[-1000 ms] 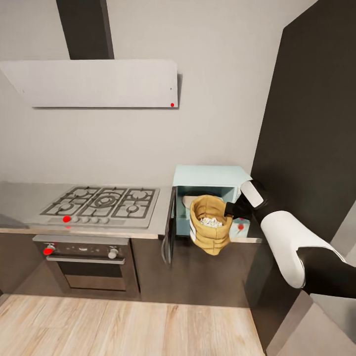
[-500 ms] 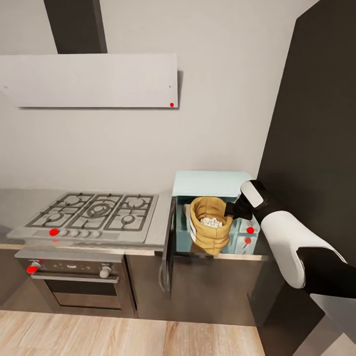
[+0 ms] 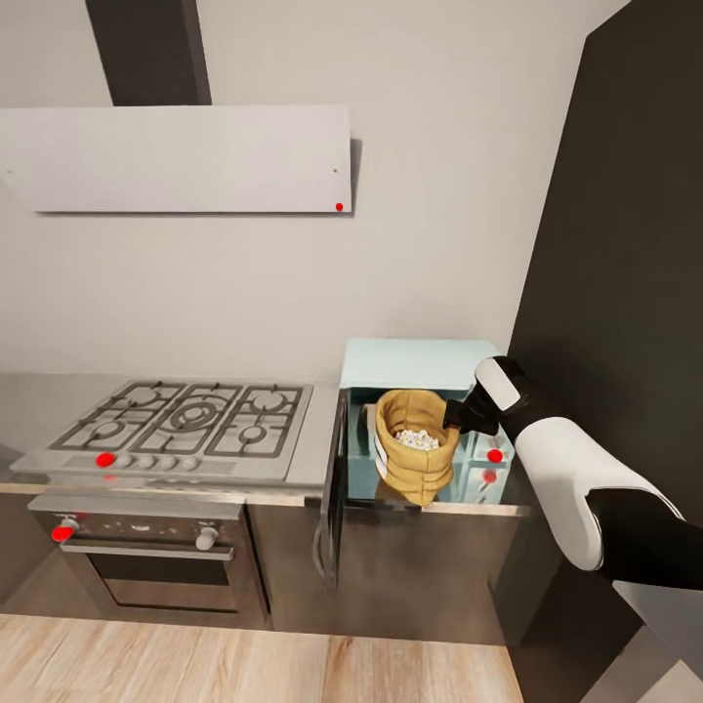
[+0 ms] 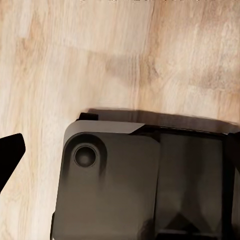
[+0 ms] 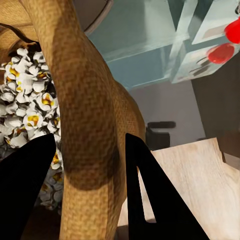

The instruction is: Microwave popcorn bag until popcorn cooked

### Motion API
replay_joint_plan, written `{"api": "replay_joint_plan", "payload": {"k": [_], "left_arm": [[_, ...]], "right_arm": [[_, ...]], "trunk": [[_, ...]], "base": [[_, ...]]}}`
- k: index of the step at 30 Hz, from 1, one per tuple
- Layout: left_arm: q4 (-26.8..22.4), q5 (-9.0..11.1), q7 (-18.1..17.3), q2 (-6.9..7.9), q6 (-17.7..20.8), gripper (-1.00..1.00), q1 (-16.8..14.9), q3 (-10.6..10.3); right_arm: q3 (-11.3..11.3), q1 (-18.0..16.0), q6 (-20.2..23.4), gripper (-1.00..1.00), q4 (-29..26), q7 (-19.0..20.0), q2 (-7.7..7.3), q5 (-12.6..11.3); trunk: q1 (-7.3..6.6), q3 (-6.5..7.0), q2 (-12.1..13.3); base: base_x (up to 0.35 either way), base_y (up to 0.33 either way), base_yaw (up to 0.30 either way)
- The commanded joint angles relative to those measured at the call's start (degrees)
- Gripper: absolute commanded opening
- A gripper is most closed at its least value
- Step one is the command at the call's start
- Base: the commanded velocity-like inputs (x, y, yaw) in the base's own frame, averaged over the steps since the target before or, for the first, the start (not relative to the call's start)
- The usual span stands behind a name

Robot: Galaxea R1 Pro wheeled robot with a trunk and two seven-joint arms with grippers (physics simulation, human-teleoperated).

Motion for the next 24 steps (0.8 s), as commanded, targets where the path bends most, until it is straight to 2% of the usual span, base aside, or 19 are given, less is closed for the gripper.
{"api": "replay_joint_plan", "payload": {"k": [1, 6, 20, 24], "left_arm": [[0.0, 0.2, -0.1, -0.02, -0.2, 1.00, -0.1, 0.3], [0.0, 0.2, -0.1, -0.02, -0.2, 1.00, -0.1, 0.3], [0.0, 0.2, -0.1, -0.06, -0.2, 1.00, 0.0, 0.2], [0.0, 0.2, -0.1, -0.09, -0.2, 1.00, -0.1, 0.2]], "right_arm": [[0.1, 0.0, 0.1, -1.00, -0.1, -0.5, -0.02, -0.6], [0.1, 0.0, 0.1, -1.00, -0.1, -0.5, 0.02, -0.6], [0.2, 0.0, 0.1, -1.00, 0.0, -0.6, 0.03, -0.5], [0.1, 0.0, 0.1, -1.00, 0.0, -0.9, 0.06, -0.4]], "trunk": [[0.05, -0.14, -0.1], [0.05, -0.14, -0.1], [0.05, -0.14, -0.1], [0.05, -0.14, -0.1]], "base": [[0.216, 0.000, 0.000], [0.176, 0.000, 0.000], [0.004, 0.000, 0.000], [0.212, 0.000, 0.000]]}}
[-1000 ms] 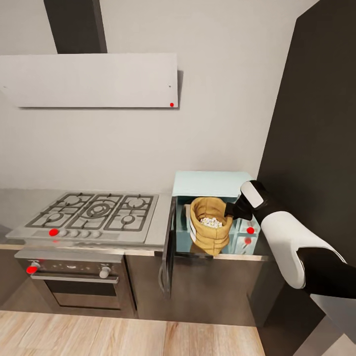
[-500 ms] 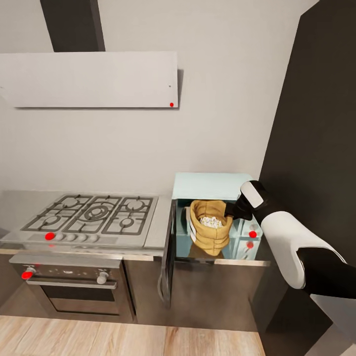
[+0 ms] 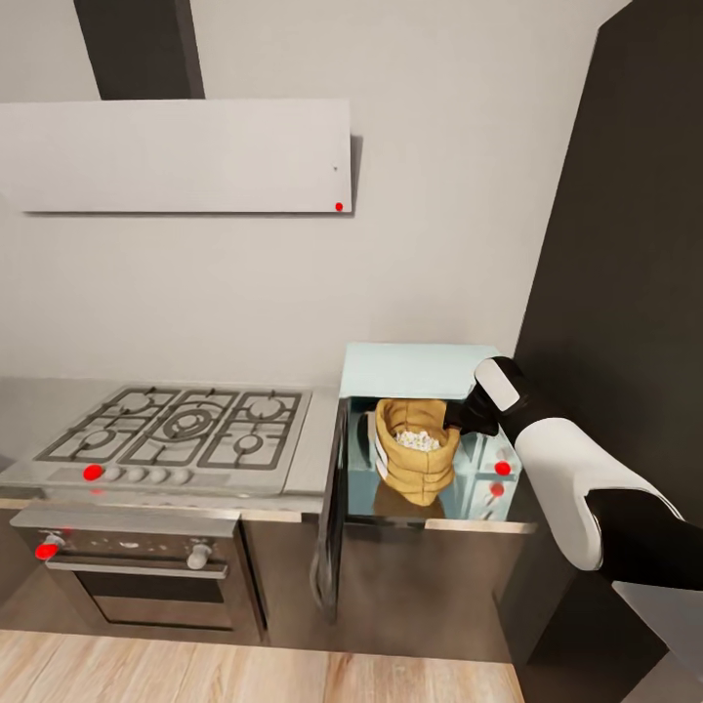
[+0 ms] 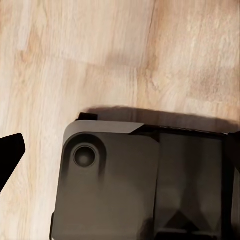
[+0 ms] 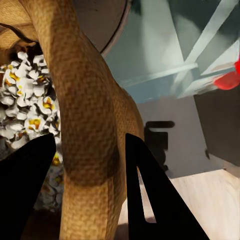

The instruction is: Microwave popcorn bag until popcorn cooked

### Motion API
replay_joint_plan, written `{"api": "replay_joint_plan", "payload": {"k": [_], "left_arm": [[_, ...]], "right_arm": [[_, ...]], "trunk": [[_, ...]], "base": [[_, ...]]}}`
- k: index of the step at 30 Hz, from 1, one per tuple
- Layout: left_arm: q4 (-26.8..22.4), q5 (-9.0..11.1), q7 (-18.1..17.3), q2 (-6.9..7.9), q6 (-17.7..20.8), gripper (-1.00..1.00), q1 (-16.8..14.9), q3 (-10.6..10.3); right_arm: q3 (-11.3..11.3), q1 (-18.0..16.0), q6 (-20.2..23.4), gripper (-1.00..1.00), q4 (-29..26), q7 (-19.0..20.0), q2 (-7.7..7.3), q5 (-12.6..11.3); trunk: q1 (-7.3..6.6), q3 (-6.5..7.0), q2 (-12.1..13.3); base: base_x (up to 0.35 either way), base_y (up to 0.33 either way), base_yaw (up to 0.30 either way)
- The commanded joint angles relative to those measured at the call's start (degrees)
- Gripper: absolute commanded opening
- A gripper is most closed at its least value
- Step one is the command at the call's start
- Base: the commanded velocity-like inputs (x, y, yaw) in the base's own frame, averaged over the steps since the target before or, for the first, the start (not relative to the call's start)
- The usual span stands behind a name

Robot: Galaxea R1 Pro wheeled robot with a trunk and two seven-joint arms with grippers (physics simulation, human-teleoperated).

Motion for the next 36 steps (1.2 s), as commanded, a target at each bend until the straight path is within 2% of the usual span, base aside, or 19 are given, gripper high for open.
{"api": "replay_joint_plan", "payload": {"k": [1, 9, 36], "left_arm": [[0.0, 0.1, -0.1, -0.03, -0.2, 1.00, -0.1, 0.3], [0.0, 0.2, -0.1, -0.04, -0.2, 1.00, 0.0, 0.3], [0.0, 0.2, -0.1, -0.04, -0.1, 1.00, 0.0, 0.3]], "right_arm": [[0.1, 0.0, 0.1, -1.00, -0.1, -0.6, -0.02, -0.6], [0.1, -0.1, 0.1, -1.00, -0.1, -0.8, -0.02, -0.6], [0.3, 0.0, 0.1, -1.00, -0.1, -0.9, 0.15, -0.5]], "trunk": [[0.05, -0.13, -0.1], [0.05, -0.13, -0.1], [0.05, -0.13, -0.1]], "base": [[0.096, 0.000, 0.000], [0.015, 0.000, 0.000], [0.127, 0.000, 0.000]]}}
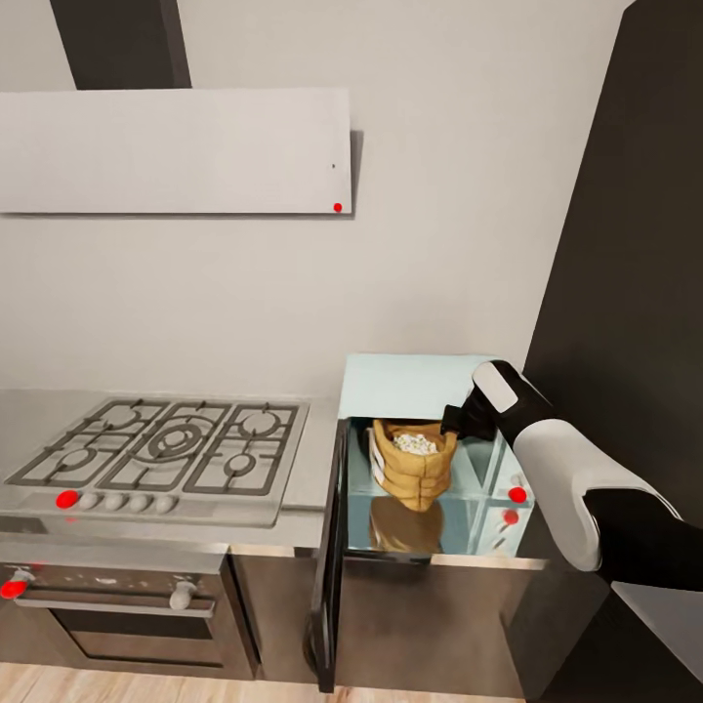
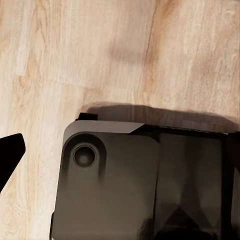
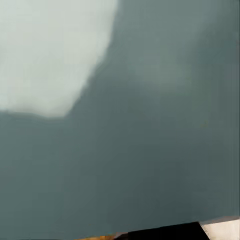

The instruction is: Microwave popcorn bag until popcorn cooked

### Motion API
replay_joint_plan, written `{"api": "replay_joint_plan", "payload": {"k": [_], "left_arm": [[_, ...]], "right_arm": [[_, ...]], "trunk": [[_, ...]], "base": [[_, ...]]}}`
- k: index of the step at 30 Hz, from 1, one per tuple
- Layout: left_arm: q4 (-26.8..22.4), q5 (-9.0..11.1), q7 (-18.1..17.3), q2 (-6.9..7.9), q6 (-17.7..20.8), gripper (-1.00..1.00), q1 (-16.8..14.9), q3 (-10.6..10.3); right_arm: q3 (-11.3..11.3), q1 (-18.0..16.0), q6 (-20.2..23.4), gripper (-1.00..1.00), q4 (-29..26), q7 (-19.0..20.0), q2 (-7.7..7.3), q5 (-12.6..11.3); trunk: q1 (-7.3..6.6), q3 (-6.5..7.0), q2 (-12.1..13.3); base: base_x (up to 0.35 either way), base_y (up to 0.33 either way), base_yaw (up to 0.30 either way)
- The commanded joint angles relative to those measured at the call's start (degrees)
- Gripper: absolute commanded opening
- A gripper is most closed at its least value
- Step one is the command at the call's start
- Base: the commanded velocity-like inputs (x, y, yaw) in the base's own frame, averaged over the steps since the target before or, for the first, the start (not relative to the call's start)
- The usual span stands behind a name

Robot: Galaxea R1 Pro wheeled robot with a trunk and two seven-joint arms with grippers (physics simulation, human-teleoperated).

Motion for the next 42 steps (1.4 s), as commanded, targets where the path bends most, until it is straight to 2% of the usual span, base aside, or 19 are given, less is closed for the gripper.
{"api": "replay_joint_plan", "payload": {"k": [1, 14, 15, 30, 42], "left_arm": [[0.1, 0.1, -0.1, -0.02, -0.2, 1.00, -0.1, 0.3], [0.1, 0.1, -0.1, -0.02, -0.2, 1.00, 0.0, 0.3], [0.1, 0.1, -0.1, -0.02, -0.2, 1.00, 0.0, 0.3], [0.1, 0.1, -0.1, -0.02, -0.2, 1.00, -0.1, 0.3], [0.1, 0.1, -0.1, -0.02, -0.2, 1.00, 0.0, 0.3]], "right_arm": [[-0.1, -0.1, 0.2, -1.00, -1.7, -0.1, -0.06, 1.6], [0.0, 0.0, 0.2, -1.00, -1.7, -0.1, 0.02, 1.6], [0.0, -0.1, 0.2, 1.00, -1.7, -0.1, 0.01, 1.6], [0.0, 0.0, 0.2, 1.00, -1.7, -0.1, 0.01, 1.6], [-0.1, 0.0, 0.2, 1.00, -1.7, -0.1, 0.20, 1.6]], "trunk": [[0.08, -0.13, 0.0], [0.08, -0.13, 0.0], [0.08, -0.13, 0.0], [0.08, -0.13, 0.0], [0.08, -0.13, 0.0]], "base": [[0.004, 0.000, 0.000], [0.000, 0.000, 0.000], [0.000, 0.000, 0.000], [0.000, 0.000, 0.000], [-0.089, 0.000, 0.000]]}}
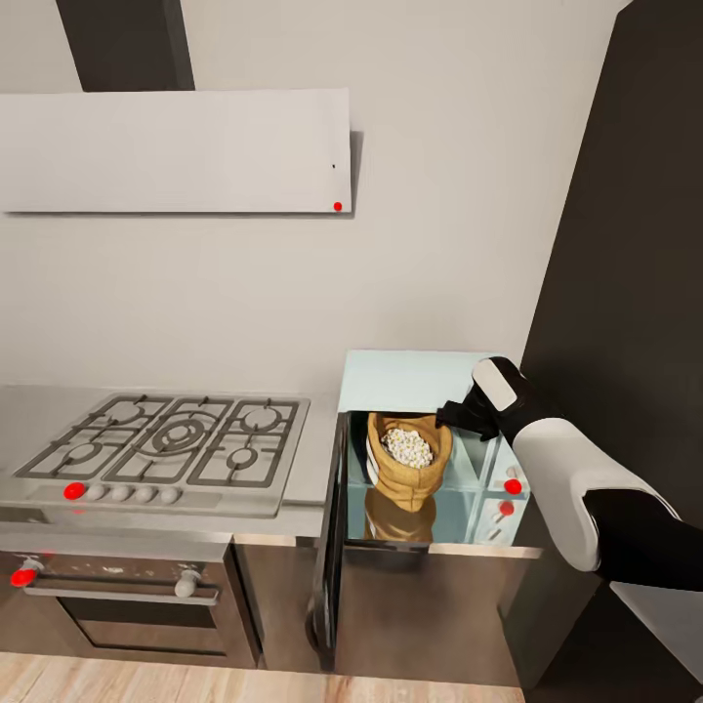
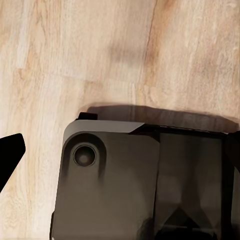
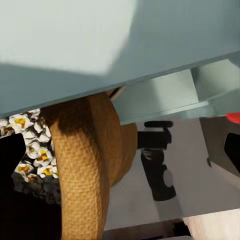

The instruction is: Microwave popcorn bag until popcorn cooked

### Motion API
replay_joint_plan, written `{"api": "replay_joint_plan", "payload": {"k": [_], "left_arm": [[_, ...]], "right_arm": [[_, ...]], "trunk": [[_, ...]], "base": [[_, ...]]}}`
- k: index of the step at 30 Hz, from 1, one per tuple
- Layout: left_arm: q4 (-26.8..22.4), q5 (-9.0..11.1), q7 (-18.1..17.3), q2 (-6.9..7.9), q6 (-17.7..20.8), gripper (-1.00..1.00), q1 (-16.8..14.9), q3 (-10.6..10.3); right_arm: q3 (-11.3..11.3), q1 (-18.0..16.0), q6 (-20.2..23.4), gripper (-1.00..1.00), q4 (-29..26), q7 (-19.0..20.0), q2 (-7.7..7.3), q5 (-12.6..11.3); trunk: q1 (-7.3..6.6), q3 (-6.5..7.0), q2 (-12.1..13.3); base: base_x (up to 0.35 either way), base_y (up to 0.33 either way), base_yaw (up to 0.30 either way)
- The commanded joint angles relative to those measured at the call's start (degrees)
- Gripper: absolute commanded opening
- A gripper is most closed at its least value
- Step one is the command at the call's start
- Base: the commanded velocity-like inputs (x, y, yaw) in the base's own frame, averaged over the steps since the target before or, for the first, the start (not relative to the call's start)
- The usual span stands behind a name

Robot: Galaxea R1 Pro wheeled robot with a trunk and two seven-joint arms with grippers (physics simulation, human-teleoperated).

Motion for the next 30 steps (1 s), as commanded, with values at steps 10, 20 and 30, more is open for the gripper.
{"api": "replay_joint_plan", "payload": {"k": [10, 20, 30], "left_arm": [[0.0, 0.2, -0.1, -0.02, -0.2, 1.00, -0.1, 0.3], [0.0, 0.2, -0.1, -0.02, -0.1, 1.00, -0.1, 0.3], [0.0, 0.1, -0.1, -0.02, -0.1, 1.00, -0.1, 0.3]], "right_arm": [[-0.1, 0.0, 0.1, 1.00, -0.1, -0.4, -0.02, -0.7], [0.0, 0.0, 0.1, 1.00, -0.1, -0.4, -0.02, -0.7], [0.0, 0.1, 0.1, 1.00, -0.1, 0.0, -0.02, -0.8]], "trunk": [[0.04, -0.14, -0.1], [0.04, -0.14, -0.1], [0.04, -0.14, -0.1]], "base": [[-0.077, 0.000, 0.000], [-0.146, 0.000, 0.000], [-0.326, 0.000, 0.000]]}}
